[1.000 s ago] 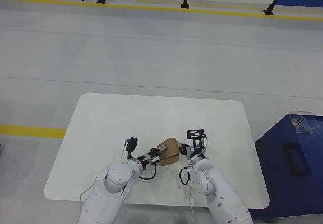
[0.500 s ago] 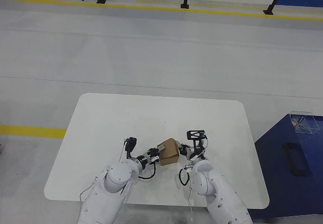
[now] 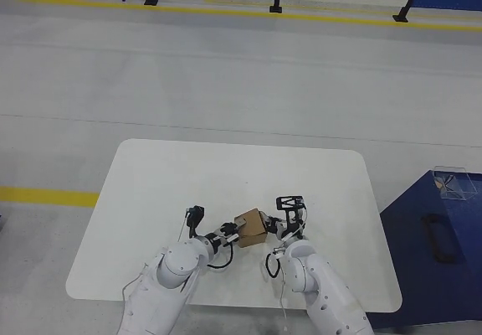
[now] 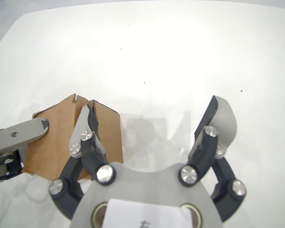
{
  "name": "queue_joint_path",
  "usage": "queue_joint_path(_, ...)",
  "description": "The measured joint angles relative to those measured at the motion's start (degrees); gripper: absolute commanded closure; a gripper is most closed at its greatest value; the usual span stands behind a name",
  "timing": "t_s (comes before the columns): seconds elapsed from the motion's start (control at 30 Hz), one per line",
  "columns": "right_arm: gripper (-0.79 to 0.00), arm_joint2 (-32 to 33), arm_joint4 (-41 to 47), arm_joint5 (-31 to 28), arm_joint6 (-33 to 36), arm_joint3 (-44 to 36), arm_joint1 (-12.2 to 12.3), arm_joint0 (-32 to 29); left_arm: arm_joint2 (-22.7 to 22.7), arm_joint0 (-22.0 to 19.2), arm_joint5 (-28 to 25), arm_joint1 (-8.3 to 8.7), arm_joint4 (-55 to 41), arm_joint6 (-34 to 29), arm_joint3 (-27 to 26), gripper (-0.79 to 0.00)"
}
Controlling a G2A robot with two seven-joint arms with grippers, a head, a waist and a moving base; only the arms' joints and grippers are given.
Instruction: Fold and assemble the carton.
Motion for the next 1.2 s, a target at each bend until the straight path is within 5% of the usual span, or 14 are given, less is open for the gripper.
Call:
queue_joint_path(0.33, -0.785, 1.3, 1.2, 0.4, -1.2, -0.3, -0.1, -0.1, 0.6, -0.1, 0.3, 0.11, -0.2, 0.7, 0.1, -0.388)
queue_joint_path(0.73, -0.785, 2.4, 1.2, -6.2, 0.1, -2.6, 0.4, -2.4, 0.8, 0.3, 0.4, 0.29, -0.7, 1.7, -0.2, -0.434)
queue_joint_path(0.9, -0.785, 1.4, -0.5, -4.1, 1.5, -0.7, 0.2, -1.3, 0.9, 0.4, 0.3, 0.35, -1.0, 2.0, -0.3, -0.520)
queue_joint_path(0.97, -0.785, 1.1, -0.1, -3.4, 2.3, 0.0, 0.0, -0.5, 0.9, 0.5, 0.2, 0.39, -1.1, 2.1, -0.6, -0.785)
queue_joint_path(1.2, -0.785, 2.8, 0.4, -5.2, 2.9, -1.7, 0.3, -0.8, -0.6, 3.8, -4.3, 1.32, 2.3, 4.6, -6.9, -0.785)
